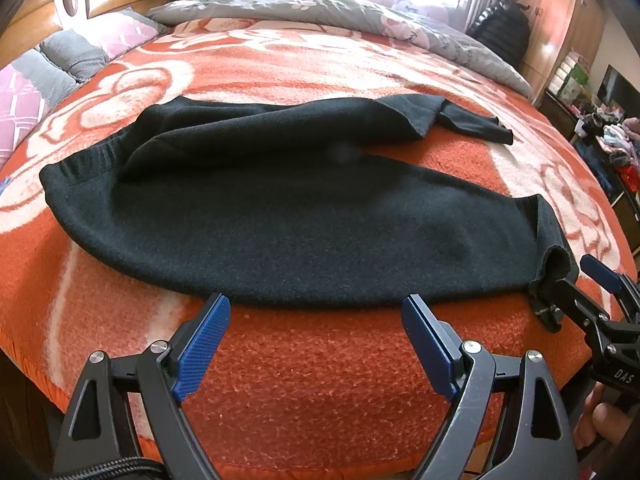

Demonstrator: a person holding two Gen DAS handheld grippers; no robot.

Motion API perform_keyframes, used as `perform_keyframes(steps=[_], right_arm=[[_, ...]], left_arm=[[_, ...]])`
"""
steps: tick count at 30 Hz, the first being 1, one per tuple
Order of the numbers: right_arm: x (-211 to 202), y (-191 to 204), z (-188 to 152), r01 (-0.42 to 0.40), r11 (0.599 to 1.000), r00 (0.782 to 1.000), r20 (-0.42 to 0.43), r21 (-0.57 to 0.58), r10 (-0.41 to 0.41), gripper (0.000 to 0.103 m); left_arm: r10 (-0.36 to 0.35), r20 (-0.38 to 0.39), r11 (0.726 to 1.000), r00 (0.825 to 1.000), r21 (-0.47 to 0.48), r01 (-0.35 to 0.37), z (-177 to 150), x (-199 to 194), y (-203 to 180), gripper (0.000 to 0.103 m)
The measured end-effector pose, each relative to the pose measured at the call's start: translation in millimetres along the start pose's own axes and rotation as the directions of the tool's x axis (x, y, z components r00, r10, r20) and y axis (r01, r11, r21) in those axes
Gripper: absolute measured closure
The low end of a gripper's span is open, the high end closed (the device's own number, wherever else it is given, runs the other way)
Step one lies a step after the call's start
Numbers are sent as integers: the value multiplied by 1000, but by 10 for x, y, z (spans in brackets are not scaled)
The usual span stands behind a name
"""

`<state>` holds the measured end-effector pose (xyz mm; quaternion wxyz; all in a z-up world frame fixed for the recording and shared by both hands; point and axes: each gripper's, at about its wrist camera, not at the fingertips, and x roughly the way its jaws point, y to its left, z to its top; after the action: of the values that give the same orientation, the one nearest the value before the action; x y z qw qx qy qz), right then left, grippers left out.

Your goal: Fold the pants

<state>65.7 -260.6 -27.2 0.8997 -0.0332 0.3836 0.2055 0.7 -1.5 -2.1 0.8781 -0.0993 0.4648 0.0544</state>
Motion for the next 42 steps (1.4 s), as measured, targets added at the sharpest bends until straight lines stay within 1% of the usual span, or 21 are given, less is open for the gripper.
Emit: perform_keyframes(steps=[42], right_arm=[[32,-59,-33,0,1000,1000,-16,24,1,3]], left_arm=[[-8,-16,1000,1000,-9,8,1,34,11,15]])
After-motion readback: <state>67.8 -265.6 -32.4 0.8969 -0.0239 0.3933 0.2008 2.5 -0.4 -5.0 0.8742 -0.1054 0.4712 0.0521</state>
